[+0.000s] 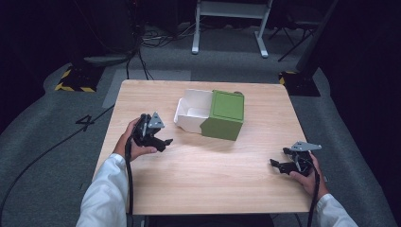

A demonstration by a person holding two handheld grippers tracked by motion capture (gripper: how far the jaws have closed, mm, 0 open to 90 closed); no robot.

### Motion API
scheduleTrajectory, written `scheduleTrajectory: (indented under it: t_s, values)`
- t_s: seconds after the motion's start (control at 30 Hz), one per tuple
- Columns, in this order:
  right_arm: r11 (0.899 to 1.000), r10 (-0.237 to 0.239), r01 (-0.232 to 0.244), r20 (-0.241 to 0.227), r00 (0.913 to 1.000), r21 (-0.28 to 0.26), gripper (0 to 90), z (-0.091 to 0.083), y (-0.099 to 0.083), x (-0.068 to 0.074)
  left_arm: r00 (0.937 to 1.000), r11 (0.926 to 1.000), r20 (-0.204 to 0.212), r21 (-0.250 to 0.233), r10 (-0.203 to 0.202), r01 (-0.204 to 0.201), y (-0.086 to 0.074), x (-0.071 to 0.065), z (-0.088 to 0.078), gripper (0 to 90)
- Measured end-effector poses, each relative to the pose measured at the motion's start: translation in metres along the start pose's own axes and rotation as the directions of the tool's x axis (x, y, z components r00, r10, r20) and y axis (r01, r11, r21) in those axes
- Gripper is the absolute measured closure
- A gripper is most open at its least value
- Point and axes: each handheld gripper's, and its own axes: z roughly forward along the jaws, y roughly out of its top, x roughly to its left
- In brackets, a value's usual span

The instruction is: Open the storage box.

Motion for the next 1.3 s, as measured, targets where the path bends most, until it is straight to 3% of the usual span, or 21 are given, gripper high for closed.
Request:
scheduleTrajectory:
  t_s: [0.13, 0.4, 0.47, 0.6, 0.77, 0.93, 1.0, 1.03, 1.1, 1.23, 1.3]
  values:
    - [1.0, -0.001, 0.001, 0.0, 1.0, 0.0, 14.9, 0.0, 0.0, 0.0, 0.9998, 0.9997, -0.005, 0.015, -0.02, 0.02, -0.023, -0.01, -0.001, 18.0]
    - [1.0, -0.001, 0.001, 0.0, 1.0, 0.001, 14.9, 0.0, 0.0, 0.0, 0.9946, 0.9945, -0.002, 0.017, -0.103, 0.104, -0.066, -0.029, -0.005, 18.4]
    - [1.0, -0.001, 0.001, -0.001, 1.0, 0.0, 14.9, 0.0, 0.0, 0.0, 0.9888, 0.9893, 0.037, 0.023, -0.145, 0.144, -0.072, -0.029, -0.007, 17.9]
    - [1.0, -0.002, 0.002, -0.002, 1.0, 0.0, 15.0, -0.001, -0.001, 0.0, 0.9786, 0.9794, 0.048, -0.018, -0.2, 0.201, -0.08, -0.028, -0.016, 16.8]
    - [1.0, -0.002, 0.002, -0.002, 1.0, 0.0, 14.9, -0.001, -0.001, 0.0, 0.9766, 0.9777, 0.046, 0.013, -0.21, 0.209, -0.088, -0.027, -0.018, 16.8]
    - [1.0, -0.002, 0.002, -0.002, 1.0, 0.0, 15.0, -0.001, -0.001, 0.0, 0.9874, 0.9851, -0.003, 0.068, -0.158, 0.158, -0.093, -0.029, -0.012, 18.4]
    - [1.0, -0.001, 0.001, -0.003, 1.0, 0.0, 15.0, -0.001, 0.0, 0.0, 0.9851, 0.983, 0.027, 0.075, -0.17, 0.167, -0.097, -0.03, -0.008, 18.4]
    - [1.0, -0.002, 0.002, -0.002, 1.0, 0.0, 15.0, -0.001, -0.001, 0.0, 0.9796, 0.979, 0.043, 0.066, -0.196, 0.193, -0.098, -0.031, -0.009, 18.3]
    - [1.0, -0.002, 0.002, -0.002, 1.0, 0.0, 15.0, -0.001, -0.001, 0.0, 0.9809, 0.9802, 0.028, 0.053, -0.192, 0.191, -0.099, -0.032, -0.01, 17.9]
    - [1.0, -0.002, 0.002, -0.002, 1.0, 0.0, 15.0, -0.001, -0.001, 0.0, 0.9721, 0.9727, 0.039, 0.029, -0.231, 0.23, -0.107, -0.034, -0.01, 17.8]
    - [1.0, -0.003, 0.003, -0.002, 1.0, 0.001, 15.0, -0.001, -0.001, 0.0, 0.9726, 0.9733, 0.036, 0.008, -0.23, 0.23, -0.111, -0.034, -0.012, 17.4]
